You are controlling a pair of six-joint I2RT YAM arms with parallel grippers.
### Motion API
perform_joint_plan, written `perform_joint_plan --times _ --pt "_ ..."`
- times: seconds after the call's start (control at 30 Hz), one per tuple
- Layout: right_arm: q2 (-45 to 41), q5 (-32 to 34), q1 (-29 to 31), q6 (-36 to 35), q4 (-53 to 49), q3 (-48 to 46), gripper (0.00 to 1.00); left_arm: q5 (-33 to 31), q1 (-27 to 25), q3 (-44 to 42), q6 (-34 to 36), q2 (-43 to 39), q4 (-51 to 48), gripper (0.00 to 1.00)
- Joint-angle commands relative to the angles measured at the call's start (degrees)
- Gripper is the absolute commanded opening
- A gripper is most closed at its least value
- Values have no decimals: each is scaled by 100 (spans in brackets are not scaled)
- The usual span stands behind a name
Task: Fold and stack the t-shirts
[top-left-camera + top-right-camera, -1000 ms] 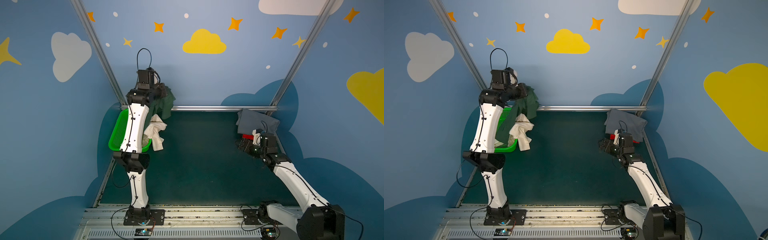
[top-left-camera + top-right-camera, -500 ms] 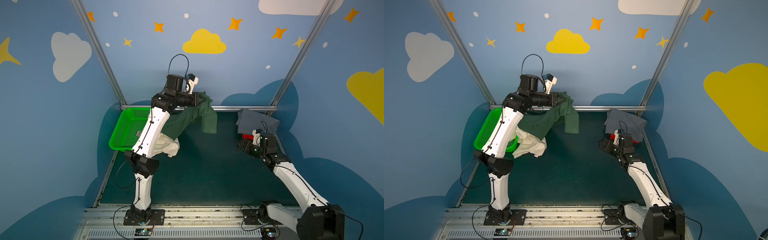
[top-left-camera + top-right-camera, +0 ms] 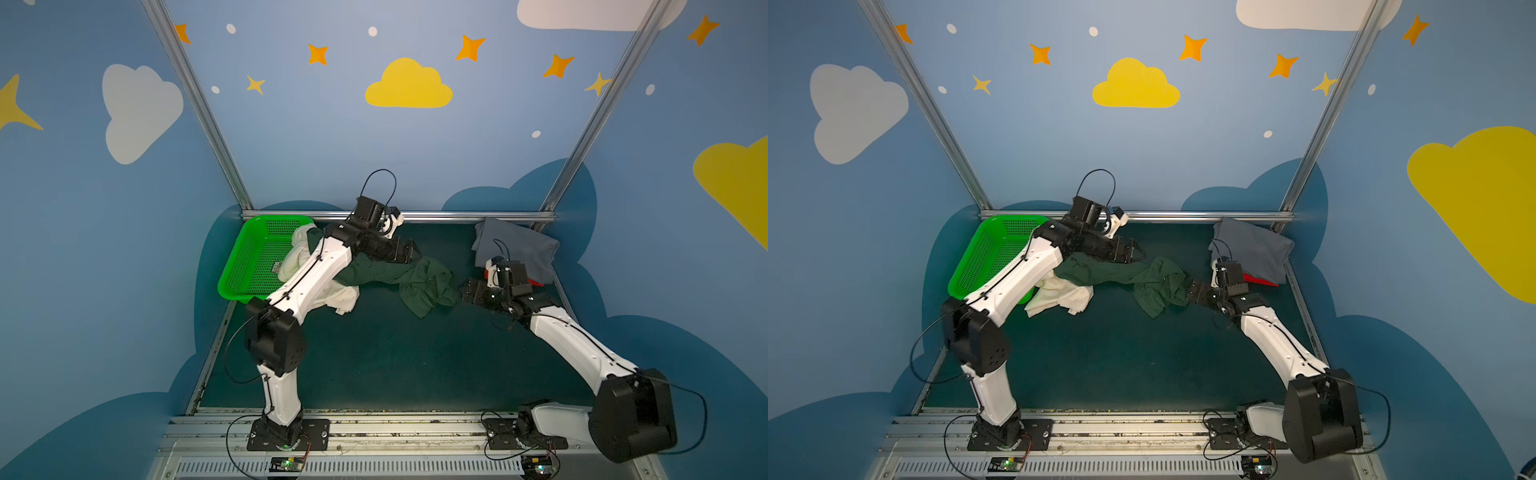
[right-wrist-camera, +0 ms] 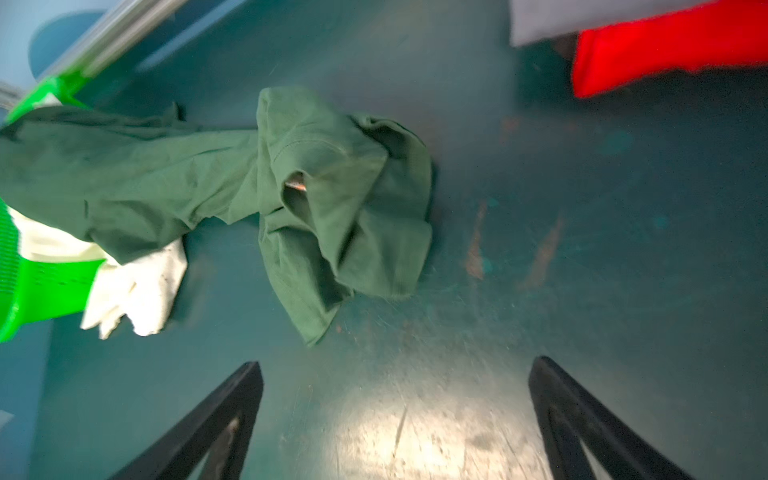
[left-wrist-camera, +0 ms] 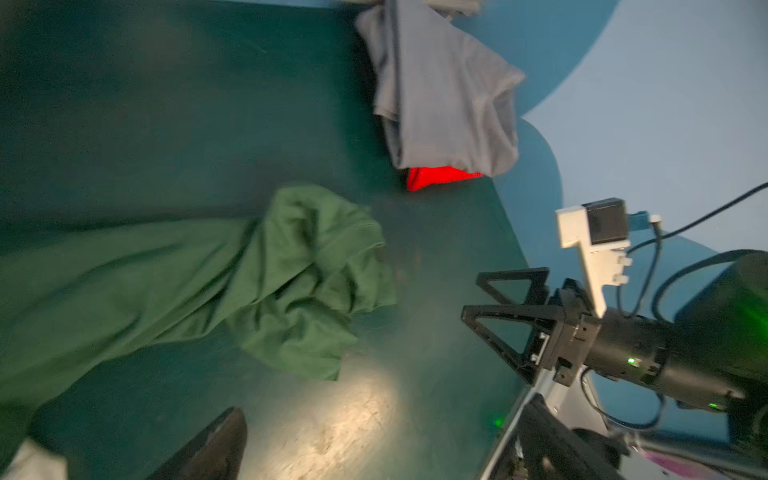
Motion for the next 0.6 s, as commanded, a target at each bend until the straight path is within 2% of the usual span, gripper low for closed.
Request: perform_joint_plan --times 0.0,0.07,0.17,0.27,0.33,0.43,0.5,0.57 --pt "707 382 317 -350 -171 667 98 -1961 186 -1056 -801 -1193 1033 100" --pt "1365 387 551 -440 -207 1158 98 -2423 320 -2039 -1107 -1854 1341 100" --pt "2404 325 799 -550 -599 2134 98 -2844 483 -3194 -1326 -2414 1567 100" --pt "3468 653 1056 -676 -1050 3110 98 -2824 666 -3813 -1569 -2469 1436 100" --pt "4044 881 1081 -488 -1454 3675 98 -2811 718 -4138 -1658 -2395 1564 100" --pt "4629 649 873 -168 -1692 4123 95 -2819 754 -4392 -1722 -2159 1785 100" --pt "4787 342 702 -36 -1632 4156 82 -2758 791 -4407 -1711 -1912 1872 100" --pt "4782 1 519 28 -1437 4010 60 -2597 807 -4304 -1670 -1595 1876 100"
